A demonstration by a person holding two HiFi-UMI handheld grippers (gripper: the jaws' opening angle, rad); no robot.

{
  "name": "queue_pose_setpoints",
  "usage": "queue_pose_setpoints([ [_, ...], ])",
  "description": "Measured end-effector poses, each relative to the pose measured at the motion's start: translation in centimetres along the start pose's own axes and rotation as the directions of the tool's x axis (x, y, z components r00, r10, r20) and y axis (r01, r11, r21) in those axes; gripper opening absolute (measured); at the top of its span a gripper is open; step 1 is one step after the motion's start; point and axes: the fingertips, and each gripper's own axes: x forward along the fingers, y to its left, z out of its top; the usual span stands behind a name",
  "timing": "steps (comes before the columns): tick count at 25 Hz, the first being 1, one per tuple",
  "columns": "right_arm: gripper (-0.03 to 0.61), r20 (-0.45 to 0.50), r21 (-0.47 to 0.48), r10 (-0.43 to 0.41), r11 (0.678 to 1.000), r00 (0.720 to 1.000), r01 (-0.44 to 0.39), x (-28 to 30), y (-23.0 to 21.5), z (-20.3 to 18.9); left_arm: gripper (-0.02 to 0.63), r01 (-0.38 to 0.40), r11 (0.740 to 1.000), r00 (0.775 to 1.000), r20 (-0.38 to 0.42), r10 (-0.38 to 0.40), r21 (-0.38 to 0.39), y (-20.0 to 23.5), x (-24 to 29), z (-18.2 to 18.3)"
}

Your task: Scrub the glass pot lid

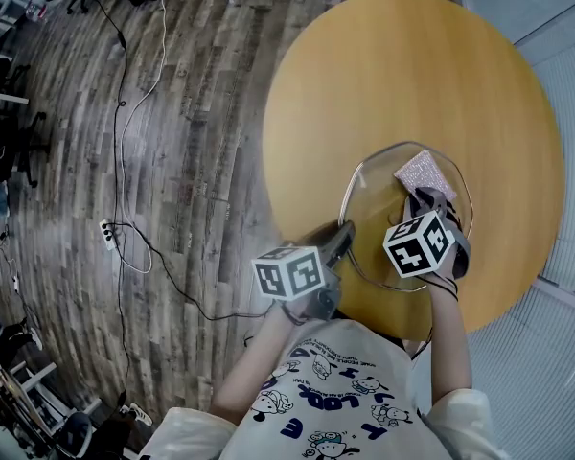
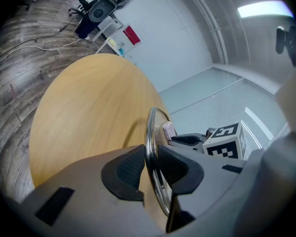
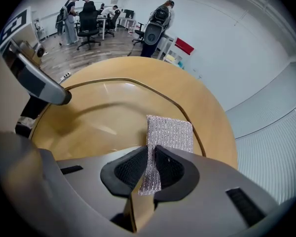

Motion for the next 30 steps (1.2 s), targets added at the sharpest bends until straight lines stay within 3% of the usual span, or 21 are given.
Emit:
queue_pose_setpoints([
  [5, 0.063, -0.035, -0.065, -0.044, 0.997, 0.998, 0.041, -0.3, -0.7, -1.0, 0.086, 0.003, 1.0, 1.0, 0.002, -0.003, -0.003, -0.4, 0.0, 0.2],
  [30, 0.063, -0.087, 0.085, -0.008, 0.996, 0.996, 0.015, -1.4, -0.1, -6.0, 0.086, -0.001, 1.0, 1.0, -0.001, 0.001, 0.002, -0.1, -0.2, -0.6],
])
